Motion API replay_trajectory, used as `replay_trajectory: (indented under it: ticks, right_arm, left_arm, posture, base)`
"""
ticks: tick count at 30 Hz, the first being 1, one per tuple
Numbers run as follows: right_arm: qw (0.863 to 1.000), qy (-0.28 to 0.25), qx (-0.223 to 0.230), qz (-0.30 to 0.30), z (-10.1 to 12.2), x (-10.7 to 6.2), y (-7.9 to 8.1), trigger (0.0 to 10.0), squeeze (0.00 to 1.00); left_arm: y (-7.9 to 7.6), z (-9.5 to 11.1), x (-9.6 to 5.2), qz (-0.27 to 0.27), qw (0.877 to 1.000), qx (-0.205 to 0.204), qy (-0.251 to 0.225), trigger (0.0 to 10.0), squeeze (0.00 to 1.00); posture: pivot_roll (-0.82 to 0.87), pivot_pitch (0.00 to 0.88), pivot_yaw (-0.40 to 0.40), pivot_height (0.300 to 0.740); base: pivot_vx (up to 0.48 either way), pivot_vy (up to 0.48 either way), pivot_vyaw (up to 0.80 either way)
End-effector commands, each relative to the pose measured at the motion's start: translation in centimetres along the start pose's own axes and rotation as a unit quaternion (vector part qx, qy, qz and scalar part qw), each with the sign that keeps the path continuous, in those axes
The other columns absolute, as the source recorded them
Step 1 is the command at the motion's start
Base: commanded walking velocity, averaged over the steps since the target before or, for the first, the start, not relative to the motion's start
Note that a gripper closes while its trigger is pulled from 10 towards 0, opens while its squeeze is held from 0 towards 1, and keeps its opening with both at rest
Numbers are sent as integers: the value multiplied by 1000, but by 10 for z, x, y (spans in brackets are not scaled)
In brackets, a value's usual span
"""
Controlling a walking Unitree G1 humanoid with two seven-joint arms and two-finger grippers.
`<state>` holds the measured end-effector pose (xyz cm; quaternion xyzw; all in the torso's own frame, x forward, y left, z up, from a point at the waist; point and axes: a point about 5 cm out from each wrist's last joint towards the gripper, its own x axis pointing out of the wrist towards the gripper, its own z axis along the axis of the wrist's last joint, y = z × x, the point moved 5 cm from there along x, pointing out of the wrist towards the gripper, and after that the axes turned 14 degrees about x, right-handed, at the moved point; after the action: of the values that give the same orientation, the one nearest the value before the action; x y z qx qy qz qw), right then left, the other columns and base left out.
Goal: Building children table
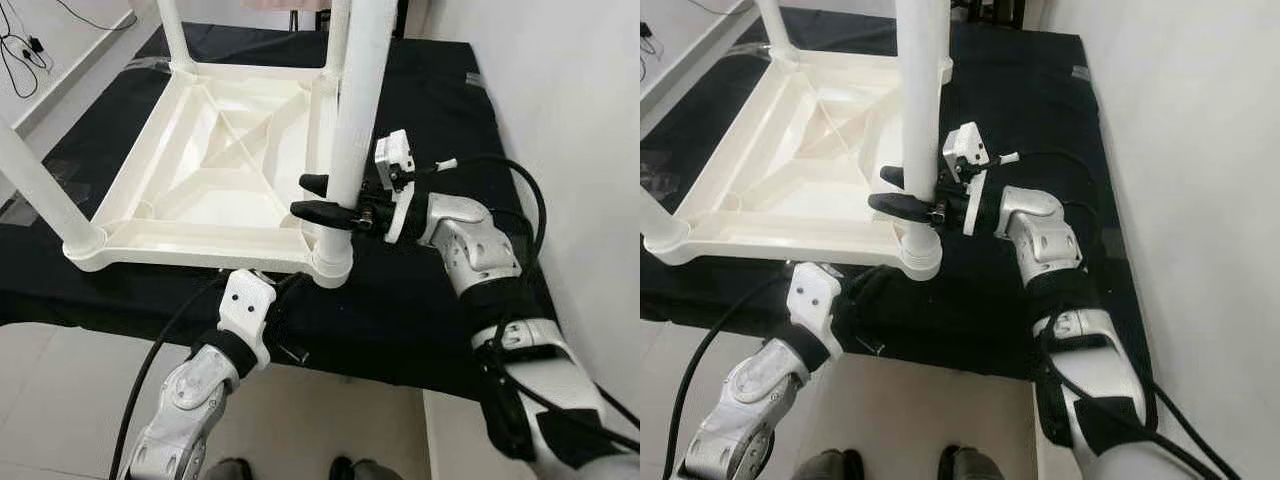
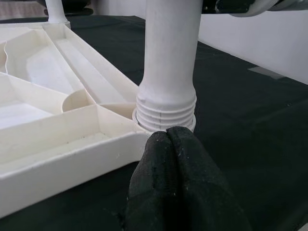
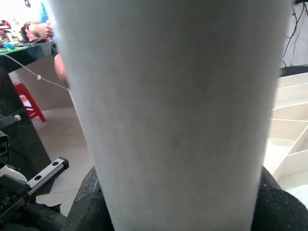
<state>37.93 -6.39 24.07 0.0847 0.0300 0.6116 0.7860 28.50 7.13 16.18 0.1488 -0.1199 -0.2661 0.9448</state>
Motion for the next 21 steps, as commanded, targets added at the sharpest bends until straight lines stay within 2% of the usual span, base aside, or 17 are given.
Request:
replay_trajectory:
  ticks: [1, 5, 7, 8, 9, 10, 11, 12, 13, 14, 15, 17, 19, 20, 21]
  right_arm:
    - [1000, -9, 27, -12, -8, -4, -6, 0, 0]
    - [992, 28, 5, -121, -31, -21, -24, 0, 0]
    - [990, 29, 6, -140, -34, -24, -27, 0, 0]
    - [980, 29, 2, -195, -42, -28, -33, 0, 0]
    - [952, 20, 3, -305, -52, -36, -47, 0, 0]
    - [924, 14, 2, -381, -59, -45, -54, 0, 0]
    - [893, -18, 50, -446, -71, -51, -49, 0, 0]
    - [872, -37, 89, -479, -79, -56, -42, 0, 0]
    - [872, -37, 89, -479, -79, -56, -42, 0, 0]
    - [871, -47, 99, -480, -84, -52, -31, 0, 0]
    - [879, -40, 91, -466, -90, -45, -23, 0, 0]
    - [884, -21, 72, -461, -94, -44, -30, 0, 0]
    - [883, -18, 67, -465, -93, -47, -35, 0, 0]
    - [880, -18, 64, -470, -88, -49, -41, 10000, 0]
    - [879, -18, 62, -473, -84, -49, -44, 10000, 0]
  left_arm:
    - [-5, 1, -4, -10, 1000, -6, -3, 10000, 0]
    - [-3, 0, -9, -16, 999, -49, -12, 10000, 0]
    - [-1, 0, -9, -13, 998, -58, -14, 10000, 0]
    - [1, 0, -10, -13, 997, -70, -18, 10000, 0]
    - [2, 0, -10, -20, 997, -75, -23, 10000, 0]
    - [2, 0, -10, -25, 996, -78, -26, 10000, 0]
    - [2, 1, -10, -32, 996, -76, -29, 10000, 0]
    - [2, 1, -10, -36, 996, -74, -30, 10000, 0]
    - [2, 1, -10, -36, 996, -74, -30, 10000, 0]
    - [2, 0, -10, -43, 997, -61, -27, 10000, 0]
    - [2, -1, -10, -46, 997, -54, -27, 10000, 0]
    - [0, -1, -10, -51, 997, -42, -26, 10000, 0]
    - [-1, -1, -11, -54, 997, -39, -25, 10000, 0]
    - [-2, -2, -12, -58, 998, -30, -23, 10000, 0]
    - [-3, -2, -13, -62, 998, -25, -22, 10000, 0]
  posture:
    - [123, 138, -73, 740]
    - [118, 140, -70, 740]
    - [108, 140, -68, 740]
    - [100, 139, -65, 740]
    - [88, 140, -57, 740]
    - [88, 140, -57, 740]
    - [81, 141, -49, 740]
    - [81, 141, -49, 740]
    - [81, 141, -49, 740]
    - [77, 136, -35, 740]
    - [65, 126, -28, 740]
    - [85, 123, -41, 740]
    - [85, 123, -41, 740]
    - [88, 118, -47, 740]
    - [88, 118, -47, 740]
  base:
    - [0, 0, 0]
    - [0, 0, 0]
    - [0, 0, 0]
    - [0, 0, 0]
    - [0, 0, 0]
    - [0, 0, 0]
    - [0, 0, 0]
    - [0, 0, 0]
    - [0, 0, 0]
    - [0, 0, 0]
    - [0, 0, 0]
    - [0, 0, 0]
    - [0, 0, 0]
    - [0, 0, 0]
    - [0, 0, 0]
